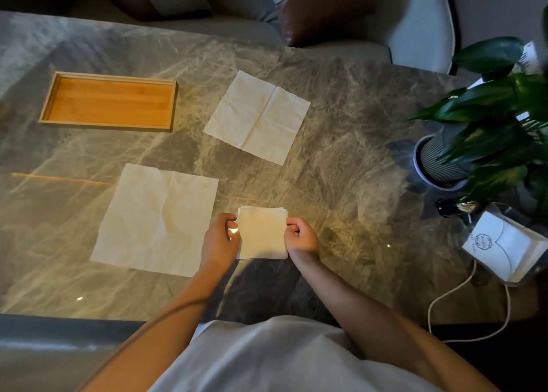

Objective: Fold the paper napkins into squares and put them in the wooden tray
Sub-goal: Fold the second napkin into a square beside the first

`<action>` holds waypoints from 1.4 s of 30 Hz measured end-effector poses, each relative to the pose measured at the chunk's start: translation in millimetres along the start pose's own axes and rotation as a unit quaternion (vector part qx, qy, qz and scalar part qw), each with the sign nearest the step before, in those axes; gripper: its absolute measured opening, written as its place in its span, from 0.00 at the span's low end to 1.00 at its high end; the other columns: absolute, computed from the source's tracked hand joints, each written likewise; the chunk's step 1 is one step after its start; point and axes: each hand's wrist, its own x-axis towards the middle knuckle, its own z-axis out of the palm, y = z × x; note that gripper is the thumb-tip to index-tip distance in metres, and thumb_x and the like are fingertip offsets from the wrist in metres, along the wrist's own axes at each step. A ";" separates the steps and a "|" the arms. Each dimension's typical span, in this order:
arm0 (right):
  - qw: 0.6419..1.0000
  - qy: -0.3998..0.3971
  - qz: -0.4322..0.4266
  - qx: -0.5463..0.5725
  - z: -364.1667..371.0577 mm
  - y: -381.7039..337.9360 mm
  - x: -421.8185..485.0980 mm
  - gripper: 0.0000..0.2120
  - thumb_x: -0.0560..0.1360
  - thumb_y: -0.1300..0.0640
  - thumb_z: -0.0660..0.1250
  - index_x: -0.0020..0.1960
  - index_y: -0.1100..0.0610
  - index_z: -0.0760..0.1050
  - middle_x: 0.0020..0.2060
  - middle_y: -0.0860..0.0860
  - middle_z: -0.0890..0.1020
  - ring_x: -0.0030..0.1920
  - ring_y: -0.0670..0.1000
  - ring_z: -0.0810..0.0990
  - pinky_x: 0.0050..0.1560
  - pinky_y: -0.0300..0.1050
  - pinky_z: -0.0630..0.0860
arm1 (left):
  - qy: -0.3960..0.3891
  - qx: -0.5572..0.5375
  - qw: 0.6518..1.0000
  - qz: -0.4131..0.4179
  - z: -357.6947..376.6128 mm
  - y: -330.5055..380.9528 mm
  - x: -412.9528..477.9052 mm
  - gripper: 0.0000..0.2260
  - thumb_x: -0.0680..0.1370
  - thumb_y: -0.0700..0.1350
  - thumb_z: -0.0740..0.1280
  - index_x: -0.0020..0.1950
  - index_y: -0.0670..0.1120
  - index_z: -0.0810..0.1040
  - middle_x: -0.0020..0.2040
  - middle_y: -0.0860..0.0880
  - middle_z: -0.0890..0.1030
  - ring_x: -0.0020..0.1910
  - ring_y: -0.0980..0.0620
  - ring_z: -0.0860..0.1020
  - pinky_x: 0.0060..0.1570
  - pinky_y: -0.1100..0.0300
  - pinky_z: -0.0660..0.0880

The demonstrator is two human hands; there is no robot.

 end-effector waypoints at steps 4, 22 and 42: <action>1.000 0.000 -0.012 -0.010 1.9 3.2 0.9 0.08 0.74 0.65 0.63 0.52 0.61 0.77 0.41 0.51 0.77 0.44 0.52 0.76 0.48 0.46 0.74 | -0.004 -0.004 1.000 0.007 3.7 -2.6 -0.8 0.10 0.76 0.44 0.63 0.57 0.53 0.71 0.52 0.51 0.79 0.49 0.50 0.78 0.49 0.58 0.75; 0.999 0.001 0.008 0.038 1.6 12.4 8.8 0.06 0.73 0.66 0.66 0.50 0.62 0.76 0.35 0.49 0.77 0.41 0.51 0.76 0.44 0.40 0.71 | -0.002 0.013 1.000 0.011 3.6 -3.4 -0.4 0.13 0.78 0.41 0.60 0.63 0.45 0.70 0.58 0.43 0.79 0.51 0.47 0.77 0.50 0.56 0.74; 0.993 0.016 -0.096 -0.073 2.6 17.5 -6.0 0.12 0.70 0.63 0.70 0.51 0.54 0.74 0.45 0.49 0.73 0.41 0.49 0.73 0.42 0.46 0.74 | -0.071 0.062 0.994 0.061 -1.5 -15.5 -7.7 0.25 0.68 0.49 0.67 0.64 0.52 0.65 0.50 0.52 0.74 0.43 0.57 0.74 0.45 0.56 0.78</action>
